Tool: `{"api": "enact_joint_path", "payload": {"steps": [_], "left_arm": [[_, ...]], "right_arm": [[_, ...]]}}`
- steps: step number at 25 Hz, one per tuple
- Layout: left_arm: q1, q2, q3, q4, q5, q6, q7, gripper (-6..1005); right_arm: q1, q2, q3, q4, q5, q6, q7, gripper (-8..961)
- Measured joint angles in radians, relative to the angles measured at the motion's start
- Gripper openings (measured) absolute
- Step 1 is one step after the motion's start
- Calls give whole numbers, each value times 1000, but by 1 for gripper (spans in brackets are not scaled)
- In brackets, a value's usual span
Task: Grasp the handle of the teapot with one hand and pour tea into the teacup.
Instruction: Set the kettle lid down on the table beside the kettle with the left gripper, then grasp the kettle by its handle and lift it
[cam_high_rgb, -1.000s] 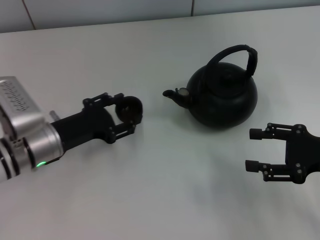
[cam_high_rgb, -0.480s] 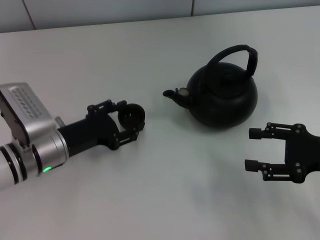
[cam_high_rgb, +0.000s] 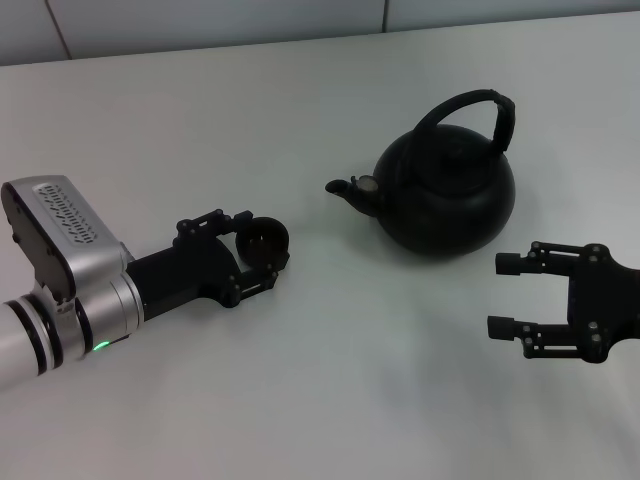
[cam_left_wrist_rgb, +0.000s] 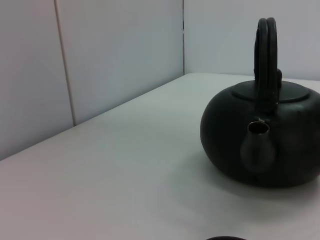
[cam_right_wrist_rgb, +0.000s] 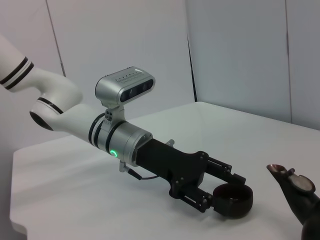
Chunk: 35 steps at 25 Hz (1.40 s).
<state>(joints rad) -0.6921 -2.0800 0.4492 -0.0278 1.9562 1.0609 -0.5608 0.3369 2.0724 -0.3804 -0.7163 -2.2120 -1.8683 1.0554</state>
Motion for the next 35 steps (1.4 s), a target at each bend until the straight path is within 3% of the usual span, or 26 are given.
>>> {"api": "enact_joint_path", "payload": {"steps": [14,22,27,34,35], "left_arm": [[0,0,-14,-10,-4,-7,0,690],[3,0,-14,-9,-4,6,-1,831],[73,11,-57,68,-4,188,6,866],[258,20,-43,333,9,576,-90,866],[258,20,-43,333,9,576,-90,866]], "right_arm": [[2,0,0,0,0,0,0,747],[1,2,0,0,0,0,0,747],[0,2,1,1,0,0,0,746],[-3,2,9,1,0,1,-1,746],[-3,2,9,1,0,1,-1,746]]}}
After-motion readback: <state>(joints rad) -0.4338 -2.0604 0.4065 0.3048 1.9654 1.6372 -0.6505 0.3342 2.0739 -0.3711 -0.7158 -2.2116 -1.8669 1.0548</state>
